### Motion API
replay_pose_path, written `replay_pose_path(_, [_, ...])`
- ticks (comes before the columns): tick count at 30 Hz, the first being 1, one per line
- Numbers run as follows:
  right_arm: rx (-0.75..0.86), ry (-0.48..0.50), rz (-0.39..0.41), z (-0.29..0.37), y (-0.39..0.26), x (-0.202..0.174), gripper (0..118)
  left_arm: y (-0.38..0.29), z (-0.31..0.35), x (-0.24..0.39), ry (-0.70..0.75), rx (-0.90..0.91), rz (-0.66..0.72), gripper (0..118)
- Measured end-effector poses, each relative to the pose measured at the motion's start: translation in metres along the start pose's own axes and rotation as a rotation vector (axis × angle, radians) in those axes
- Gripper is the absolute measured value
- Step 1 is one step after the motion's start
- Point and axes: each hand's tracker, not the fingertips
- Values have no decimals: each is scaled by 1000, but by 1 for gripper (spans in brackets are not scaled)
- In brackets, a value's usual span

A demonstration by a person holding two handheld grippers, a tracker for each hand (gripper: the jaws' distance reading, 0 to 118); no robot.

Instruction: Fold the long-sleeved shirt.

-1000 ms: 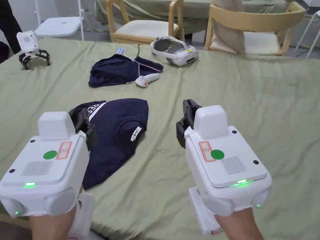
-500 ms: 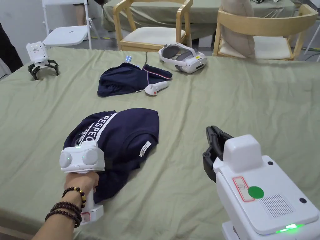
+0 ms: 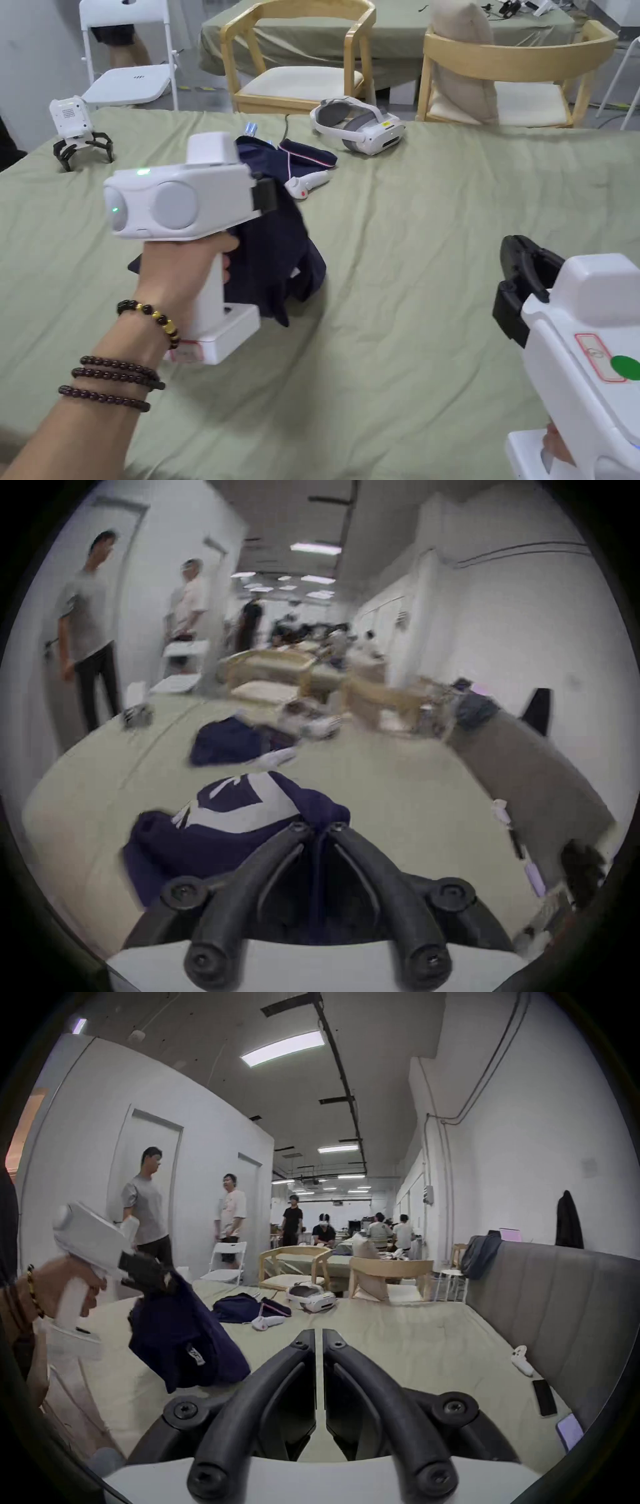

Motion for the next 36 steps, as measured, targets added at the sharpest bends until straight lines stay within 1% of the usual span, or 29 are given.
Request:
replay_pose_path(4, [14, -101, 0, 18, 2, 32, 3, -16, -21, 95, -207, -24, -63, 8])
replay_pose_path(7, [19, -182, -14, 37, 2, 60, 3, -55, -53, 175, -387, -100, -57, 8])
replay_pose_path(9, [15, -237, -18, 49, 0, 76, 3, -89, -77, 210, -436, -158, -52, 8])
replay_pose_path(10, [8, -261, -21, 55, -1, 84, 3, -110, -92, 229, -450, -176, -75, 8])
replay_pose_path(11, [2, -276, -24, 59, -2, 89, 3, -128, -103, 242, -440, -183, -85, 8])
replay_pose_path(12, [-4, -293, -27, 64, -4, 96, 3, -149, -117, 255, -445, -222, -74, 8])
replay_pose_path(14, [-14, -325, -33, 73, -7, 106, 3, -188, -141, 267, -442, -360, -12, 9])
replay_pose_path(15, [-17, -338, -35, 76, -8, 110, 3, -201, -148, 268, -426, -393, 5, 15])
replay_pose_path(16, [-20, -344, -37, 77, -10, 114, 3, -210, -154, 268, -417, -390, 16, 36])
replay_pose_path(17, [-23, -348, -38, 79, -12, 117, 3, -212, -142, 258, -414, -399, 29, 71])
replay_pose_path(18, [-26, -353, -38, 79, -14, 119, 3, -212, -140, 253, -424, -380, -8, 99])
replay_pose_path(19, [-34, -353, -36, 78, -16, 121, 3, -206, -134, 248, -425, -365, -36, 110])
replay_pose_path(20, [-42, -352, -32, 78, -14, 119, 3, -199, -127, 242, -420, -336, -67, 106])
replay_pose_path(21, [-50, -349, -30, 76, -15, 118, 3, -189, -114, 231, -434, -241, -84, 105])
replay_pose_path(22, [-53, -346, -30, 73, -17, 117, 3, -178, -100, 218, -442, -205, -62, 107])
replay_pose_path(25, [-61, -321, -39, 62, -20, 112, 3, -161, -71, 174, -338, -95, -15, 107])
replay_pose_path(27, [-67, -303, -41, 59, -23, 106, 3, -158, -40, 145, -214, -17, -28, 104])
replay_pose_path(28, [-72, -298, -44, 54, -26, 104, 3, -160, -22, 131, -144, 29, -39, 93])
replay_pose_path(29, [-79, -289, -48, 53, -28, 102, 3, -156, 4, 120, -114, 63, -44, 76])
replay_pose_path(30, [-87, -275, -51, 52, -30, 99, 3, -161, 21, 108, -75, 97, -49, 56])
replay_pose_path(31, [-93, -266, -51, 51, -32, 96, 3, -165, 35, 97, -51, 102, -53, 44])
replay_pose_path(32, [-99, -262, -50, 48, -35, 96, 3, -169, 44, 88, -40, 99, -55, 44])
replay_pose_path(33, [-106, -253, -49, 46, -37, 94, 3, -175, 52, 82, -9, 95, -57, 6])
replay_pose_path(34, [-111, -246, -51, 45, -38, 93, 3, -180, 57, 75, 37, 69, -67, 4])
replay_pose_path(36, [-117, -236, -56, 43, -38, 91, 3, -183, 57, 64, 34, -8, -49, 4])
